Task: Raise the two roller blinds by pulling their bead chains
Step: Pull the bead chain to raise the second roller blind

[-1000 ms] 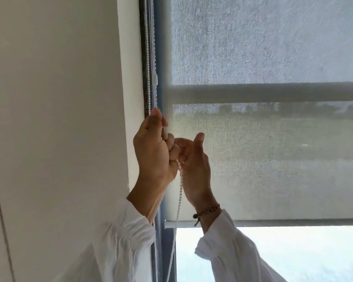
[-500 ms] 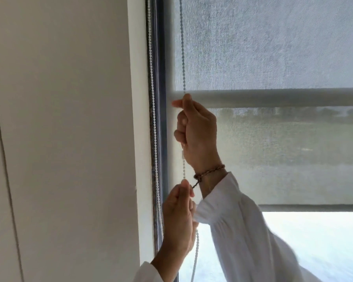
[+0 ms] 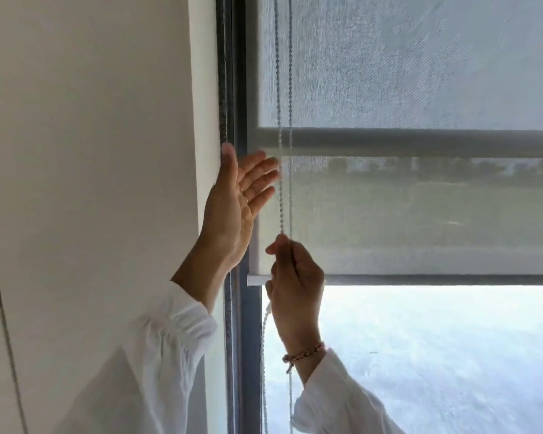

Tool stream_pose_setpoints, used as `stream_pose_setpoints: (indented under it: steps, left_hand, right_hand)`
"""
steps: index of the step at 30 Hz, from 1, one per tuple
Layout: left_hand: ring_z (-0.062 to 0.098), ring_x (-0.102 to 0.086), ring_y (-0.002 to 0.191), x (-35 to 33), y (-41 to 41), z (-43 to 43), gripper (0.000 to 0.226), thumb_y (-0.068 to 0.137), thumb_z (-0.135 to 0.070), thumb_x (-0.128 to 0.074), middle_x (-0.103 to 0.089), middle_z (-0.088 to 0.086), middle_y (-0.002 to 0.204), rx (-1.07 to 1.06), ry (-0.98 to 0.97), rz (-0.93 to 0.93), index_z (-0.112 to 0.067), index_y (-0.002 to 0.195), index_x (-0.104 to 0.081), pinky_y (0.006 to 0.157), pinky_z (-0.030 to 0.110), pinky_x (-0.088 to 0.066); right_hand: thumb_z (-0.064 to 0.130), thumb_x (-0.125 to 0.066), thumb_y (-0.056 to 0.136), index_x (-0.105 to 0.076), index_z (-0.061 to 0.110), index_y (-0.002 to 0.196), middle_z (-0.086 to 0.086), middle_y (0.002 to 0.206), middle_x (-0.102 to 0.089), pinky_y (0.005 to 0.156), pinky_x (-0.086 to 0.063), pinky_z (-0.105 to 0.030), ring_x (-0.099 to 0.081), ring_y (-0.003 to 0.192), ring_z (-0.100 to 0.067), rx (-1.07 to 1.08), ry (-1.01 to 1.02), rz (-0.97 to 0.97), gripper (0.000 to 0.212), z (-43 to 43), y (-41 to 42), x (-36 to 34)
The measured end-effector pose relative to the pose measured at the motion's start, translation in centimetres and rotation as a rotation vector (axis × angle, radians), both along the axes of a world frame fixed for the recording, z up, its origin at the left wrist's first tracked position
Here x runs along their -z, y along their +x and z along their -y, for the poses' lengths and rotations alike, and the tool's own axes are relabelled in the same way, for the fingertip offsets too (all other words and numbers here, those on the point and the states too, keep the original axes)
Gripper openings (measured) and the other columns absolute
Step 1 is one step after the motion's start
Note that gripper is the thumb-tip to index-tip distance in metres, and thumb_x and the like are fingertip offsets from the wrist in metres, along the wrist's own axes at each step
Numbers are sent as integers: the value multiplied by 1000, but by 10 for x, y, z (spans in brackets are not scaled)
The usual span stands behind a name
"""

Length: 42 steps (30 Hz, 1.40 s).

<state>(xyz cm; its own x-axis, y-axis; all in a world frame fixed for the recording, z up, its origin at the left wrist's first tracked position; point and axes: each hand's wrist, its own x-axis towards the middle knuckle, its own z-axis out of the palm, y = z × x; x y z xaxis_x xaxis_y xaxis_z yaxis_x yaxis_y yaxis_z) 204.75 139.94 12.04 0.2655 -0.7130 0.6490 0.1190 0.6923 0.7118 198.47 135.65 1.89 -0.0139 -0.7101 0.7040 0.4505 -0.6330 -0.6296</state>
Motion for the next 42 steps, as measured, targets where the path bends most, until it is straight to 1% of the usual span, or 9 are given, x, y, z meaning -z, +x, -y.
stream_pose_setpoints:
  steps: [4,7,11,17,21,30,37,39,42]
  left_hand:
    - [10,-65,82,-34,-4,1,54,92,-52,-30,-66,-2,92,15,21,18,-11,119,-54,79,26,-51]
    - [3,-36,38,-41,-13,6,39,91,-47,-42,-44,-10,50,-33,43,-35,-14,84,-62,39,17,-28]
    - [3,-23,28,-39,-28,10,42,95,-35,-40,-33,-11,33,-83,-121,-69,-18,57,-44,28,15,-16]
    - [2,-23,27,-29,-34,6,41,95,-31,-40,-32,-8,35,11,-191,-121,-18,56,-41,29,14,-16]
    - [2,-22,29,13,-27,10,42,95,-29,-39,-31,-9,36,-74,-134,-93,-17,55,-39,31,14,-16]
    - [4,-17,32,119,-27,19,38,77,-40,-51,-29,-9,39,-77,104,-102,-14,53,-36,36,17,-11]
    - [3,-38,40,112,-24,19,47,87,-39,-40,-44,-7,46,-87,168,-37,-21,48,-56,42,16,-27]
    - [2,-61,60,101,-15,21,50,93,-40,-27,-65,-7,64,-34,200,-70,-24,70,-69,60,16,-48]
    - [10,-61,103,64,2,21,52,93,-49,-17,-62,-5,113,-6,155,-33,-23,126,-47,92,26,-44]
  right_hand:
    - [48,-47,82,-61,30,68,16,44,-48,48,-34,-33,-36,44,-9,110,2,-106,27,1,4,48]
    - [45,-48,83,-60,30,68,14,44,-45,44,-31,-30,-34,43,-7,138,-39,-138,24,-5,1,62]
    - [41,-55,85,-61,30,64,11,42,-39,46,-28,-29,-30,44,-10,-41,55,-146,24,-2,0,58]
    - [57,-36,84,-68,13,80,-4,73,-67,66,-50,-31,-62,70,-16,-409,174,15,55,22,-4,8]
    - [61,-30,79,-62,2,100,-13,92,-64,80,-48,-36,-59,94,-28,-557,121,43,70,32,-15,-45]
    - [22,-44,96,-62,7,82,-5,65,-60,44,-44,-21,-54,47,-10,-555,47,64,27,19,-8,-120]
    - [13,-49,94,-62,18,72,14,38,-42,38,-24,-17,-30,35,1,-83,-171,164,26,17,1,-113]
    - [14,-48,93,-62,18,72,14,38,-41,41,-23,-18,-29,36,1,-78,-198,178,26,14,-2,-110]
    - [15,-51,92,-63,22,70,16,40,-44,46,-27,-20,-33,39,1,-84,-170,155,26,9,-3,-97]
